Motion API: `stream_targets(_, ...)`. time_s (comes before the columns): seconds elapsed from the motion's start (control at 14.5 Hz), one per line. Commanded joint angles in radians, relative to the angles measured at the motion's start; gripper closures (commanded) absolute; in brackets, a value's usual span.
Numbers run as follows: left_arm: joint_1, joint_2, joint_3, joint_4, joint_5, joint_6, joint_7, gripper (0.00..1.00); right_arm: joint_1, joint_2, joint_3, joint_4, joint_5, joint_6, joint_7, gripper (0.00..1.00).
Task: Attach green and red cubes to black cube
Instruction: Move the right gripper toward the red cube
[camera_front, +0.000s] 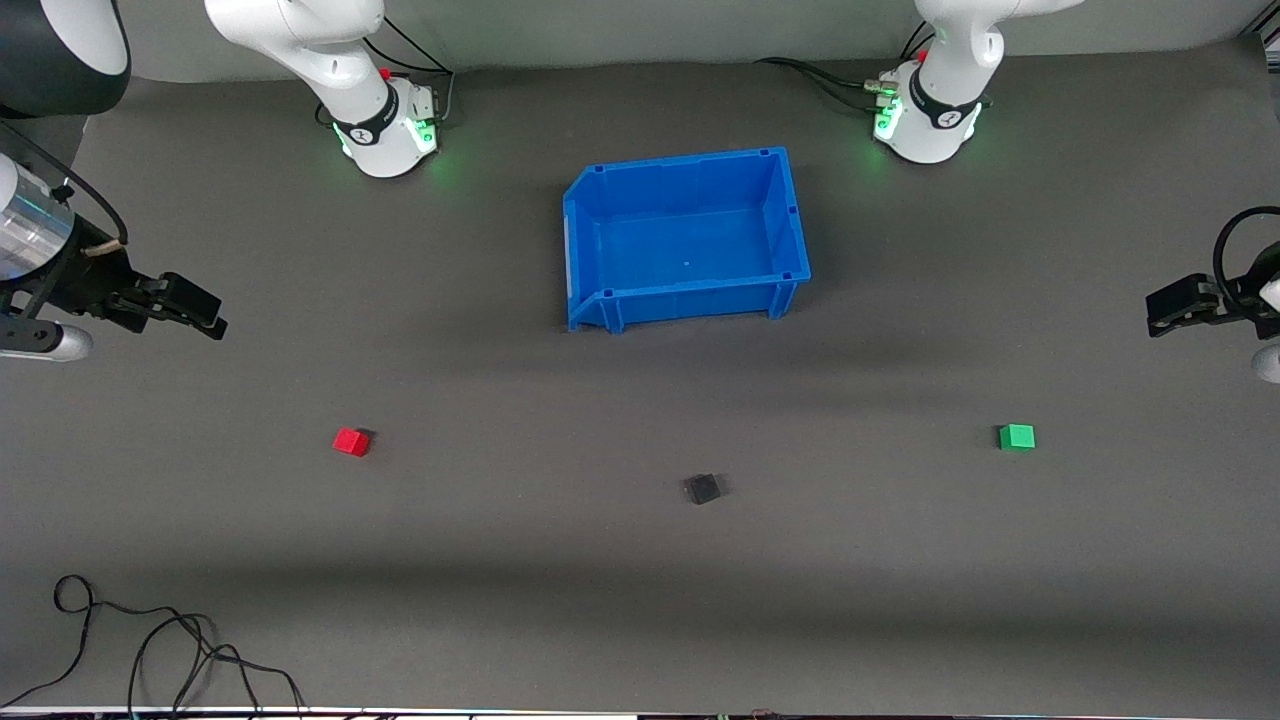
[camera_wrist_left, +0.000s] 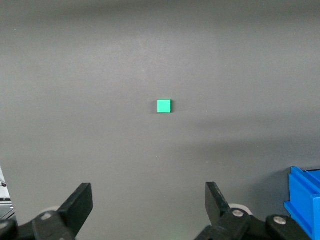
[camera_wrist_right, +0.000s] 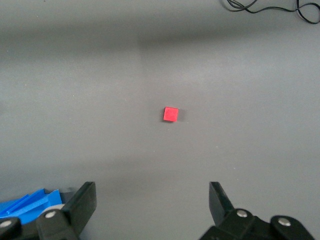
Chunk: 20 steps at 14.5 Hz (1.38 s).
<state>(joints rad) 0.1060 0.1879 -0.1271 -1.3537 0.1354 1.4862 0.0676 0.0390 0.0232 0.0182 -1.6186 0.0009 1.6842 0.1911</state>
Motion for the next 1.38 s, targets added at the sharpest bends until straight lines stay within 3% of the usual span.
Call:
stream_targets(0.0,-0.023,-0.028,0.033,-0.019,-0.007,-0.004,-0.005,0.0,0.004,0.02,-0.003,0.042,0.002,-0.017,0.014,0.0)
stream_targets(0.21,-0.069,-0.06,0.081,-0.068,-0.017,0.029,-0.005,0.0,0.005,0.02,0.0,0.042,0.002,-0.017,0.018,0.0)
stream_targets(0.62,-0.074,-0.16,0.098,-0.214,-0.066,0.141,0.014,0.0,0.004,0.023,0.008,0.037,0.004,-0.017,0.014,0.0)
stream_targets(0.83,-0.138,-0.166,0.191,-0.222,-0.109,0.146,0.02,0.0,0.004,0.038,0.006,0.032,0.002,-0.017,-0.001,0.0)
stream_targets(1.31,-0.129,-0.163,0.185,-0.222,-0.109,0.14,0.024,0.0,0.005,0.155,0.0,0.009,-0.002,-0.031,0.001,0.0)
